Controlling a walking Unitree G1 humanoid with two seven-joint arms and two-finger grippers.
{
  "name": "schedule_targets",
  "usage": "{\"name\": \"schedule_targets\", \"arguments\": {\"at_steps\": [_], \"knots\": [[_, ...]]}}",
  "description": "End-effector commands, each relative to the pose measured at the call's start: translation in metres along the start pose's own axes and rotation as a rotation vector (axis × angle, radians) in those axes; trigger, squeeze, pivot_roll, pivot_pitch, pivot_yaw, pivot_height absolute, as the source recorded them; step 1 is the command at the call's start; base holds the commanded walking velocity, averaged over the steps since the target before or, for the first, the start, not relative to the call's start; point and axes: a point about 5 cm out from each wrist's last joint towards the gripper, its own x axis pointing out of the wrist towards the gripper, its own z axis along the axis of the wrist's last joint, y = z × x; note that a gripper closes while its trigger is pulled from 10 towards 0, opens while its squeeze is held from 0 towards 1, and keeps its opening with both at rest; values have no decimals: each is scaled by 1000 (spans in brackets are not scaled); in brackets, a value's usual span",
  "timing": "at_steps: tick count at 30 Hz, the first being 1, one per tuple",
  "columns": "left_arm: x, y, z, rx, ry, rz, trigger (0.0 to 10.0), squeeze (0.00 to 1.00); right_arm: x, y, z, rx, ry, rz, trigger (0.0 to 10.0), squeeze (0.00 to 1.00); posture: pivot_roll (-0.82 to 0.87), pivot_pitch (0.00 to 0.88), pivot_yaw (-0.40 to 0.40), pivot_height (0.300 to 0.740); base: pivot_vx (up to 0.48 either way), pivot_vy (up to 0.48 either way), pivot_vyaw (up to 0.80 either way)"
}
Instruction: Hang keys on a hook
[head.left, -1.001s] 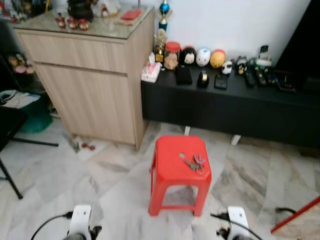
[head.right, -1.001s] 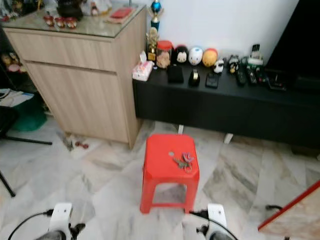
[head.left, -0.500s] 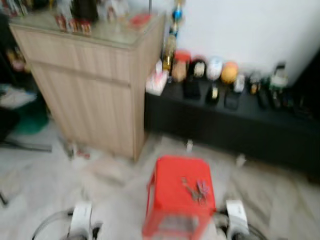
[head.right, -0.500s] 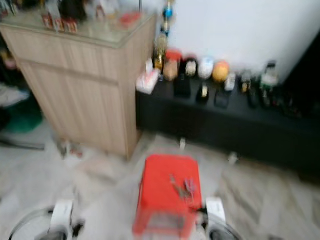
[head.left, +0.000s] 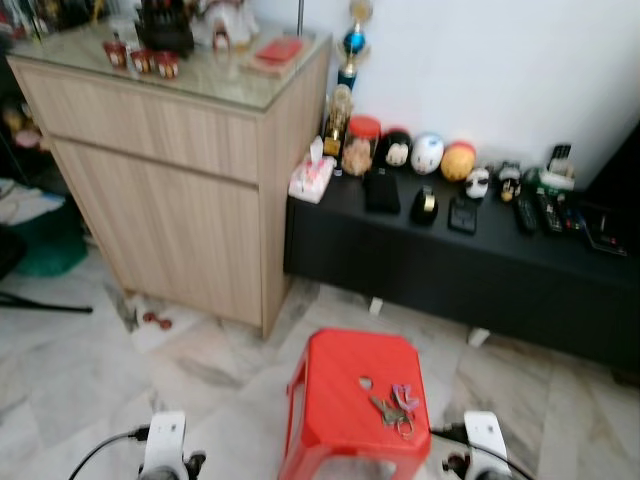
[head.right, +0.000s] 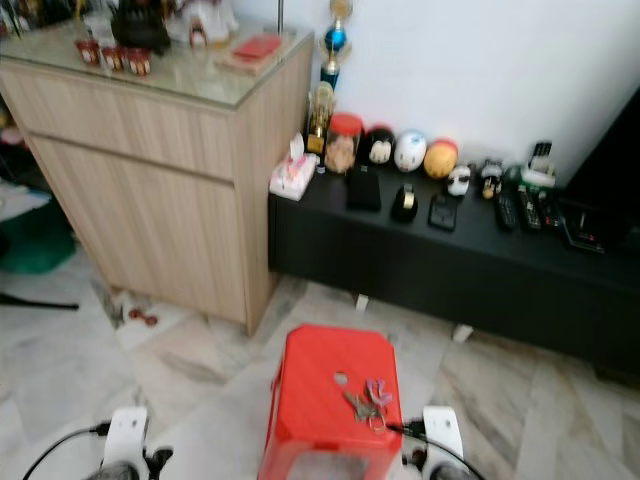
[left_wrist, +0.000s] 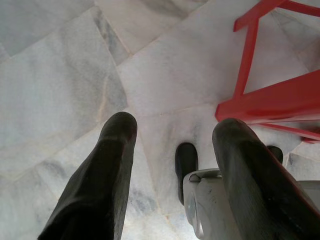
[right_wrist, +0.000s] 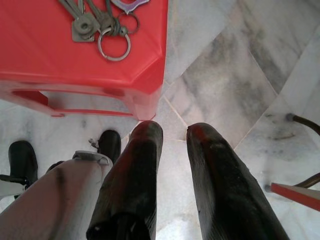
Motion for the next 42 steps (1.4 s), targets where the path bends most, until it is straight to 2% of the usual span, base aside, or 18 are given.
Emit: {"name": "schedule_targets", "arguments": {"at_steps": [1,4,7,11,18,21,24,27,29,34,35,36,40,42], "knots": [[0,-3,-3,-17,2,-3,10000,0,0,-4,3,26,-21,-15,10000,0,37,0,-120,740,0,0,0],[-1,-2,-2,-41,-32,7,10000,0,0,-3,3,57,-48,-28,10000,0,41,0,-113,740,0,0,0],[-3,1,-2,-99,-90,38,10000,0,0,-1,0,166,-64,-37,10000,0,48,0,-95,740,0,0,0],[-3,6,-2,-43,-95,16,10000,0,0,2,-3,162,-51,-34,10000,0,56,0,-70,740,0,0,0],[-5,15,-5,-11,-83,29,10000,0,0,7,-7,200,-51,-38,10000,0,18,0,-18,740,0,0,0],[-6,17,-4,-13,-113,35,10000,0,0,8,-6,224,-73,-47,10000,0,14,0,-17,740,0,0,0],[-7,17,-2,-18,-156,54,10000,0,-1,7,-4,204,-99,-44,10000,0,21,0,-24,740,0,0,0],[-10,18,0,-39,-245,101,10000,0,-2,5,0,136,-147,-43,10000,0,28,0,-39,740,0,0,0],[-12,18,1,-74,-289,104,10000,0,-2,4,3,129,-181,-48,10000,0,27,0,-44,740,0,0,0],[-15,16,5,-83,-371,81,10000,0,-4,2,7,122,-236,-50,10000,0,19,0,-45,740,0,0,0],[-26,17,17,-57,-519,89,10000,0,-4,1,7,130,-255,-43,10000,0,11,0,-52,740,0,0,0],[-31,16,22,-50,-576,90,10000,0,-5,1,8,121,-262,-40,10000,0,11,0,-52,740,0,0,0],[-38,14,28,-45,-636,76,10000,0,-5,1,9,110,-286,-35,10000,0,13,0,-54,740,0,0,0],[-47,10,32,-60,-696,57,10000,0,-7,0,11,110,-322,-34,10000,0,6,0,-55,740,0,0,0]]}}
